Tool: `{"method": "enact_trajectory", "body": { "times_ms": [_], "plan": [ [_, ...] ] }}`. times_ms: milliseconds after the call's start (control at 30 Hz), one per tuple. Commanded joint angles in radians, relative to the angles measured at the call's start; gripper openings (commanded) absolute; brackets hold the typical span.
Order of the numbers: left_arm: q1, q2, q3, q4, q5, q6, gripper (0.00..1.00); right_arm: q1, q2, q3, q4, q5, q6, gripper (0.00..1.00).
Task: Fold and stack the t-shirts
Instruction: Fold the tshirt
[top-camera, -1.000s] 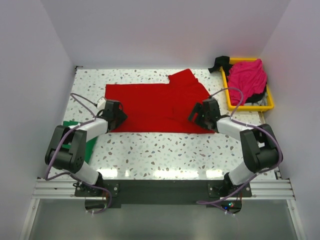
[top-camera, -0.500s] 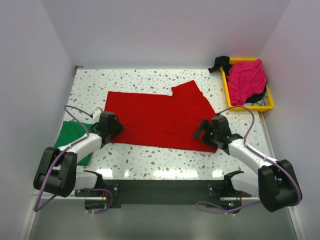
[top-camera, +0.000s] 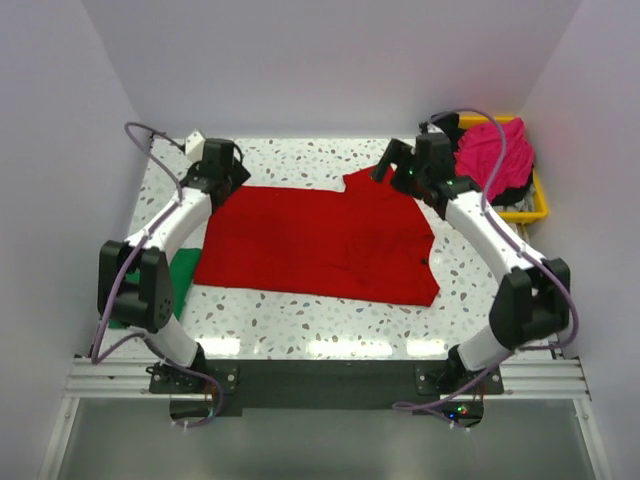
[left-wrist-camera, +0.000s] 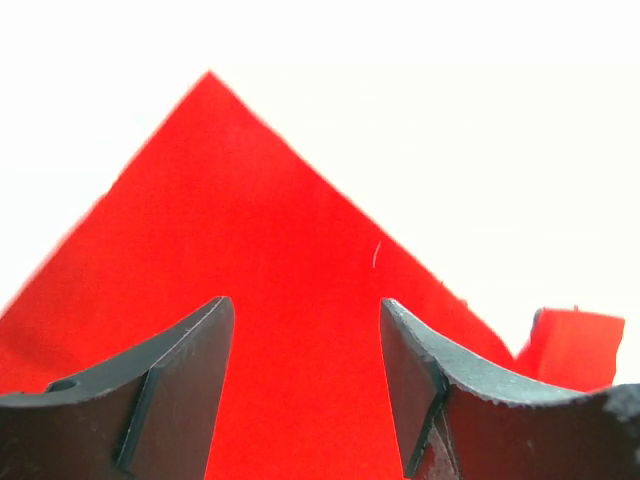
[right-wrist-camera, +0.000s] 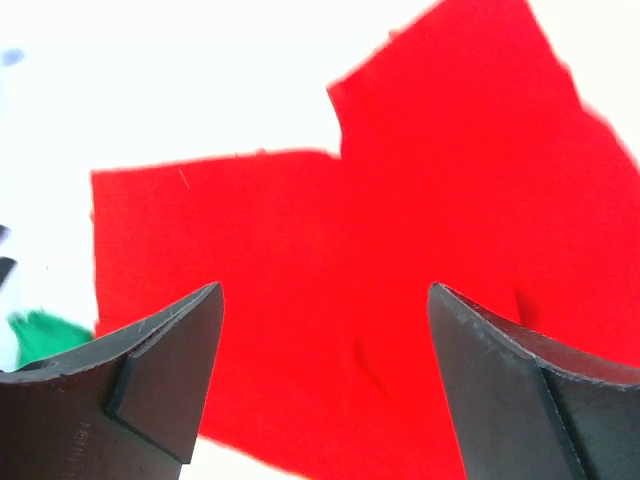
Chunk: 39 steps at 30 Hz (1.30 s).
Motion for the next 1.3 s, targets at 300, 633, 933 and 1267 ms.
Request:
{"method": "enact_trajectory", "body": {
  "times_ms": [300, 633, 933, 1267],
  "plan": [
    [0.125, 0.524, 0.538, -0.150, -0.162, 0.270, 0.55, -0.077, 0.536, 0.602, -0.043, -0.063, -0.225, 0.75],
    [0.125, 0.707, 0.736, -0.181, -0.191, 0.311, 0.45, -0.103, 0.658, 0.686, -0.029, -0.083, -0.262, 0.74],
    [0.125, 0.744, 0.733, -0.155, -0.179, 0.298, 0.41, -0.115, 0.696, 0.718, -0.032, -0.100, -0.270, 0.73],
    [0.126, 0.787, 0.746, -0.156, -0.186, 0.301, 0.38, -0.121, 0.752, 0.749, -0.041, -0.101, -0.290, 0.73]
  ]
}}
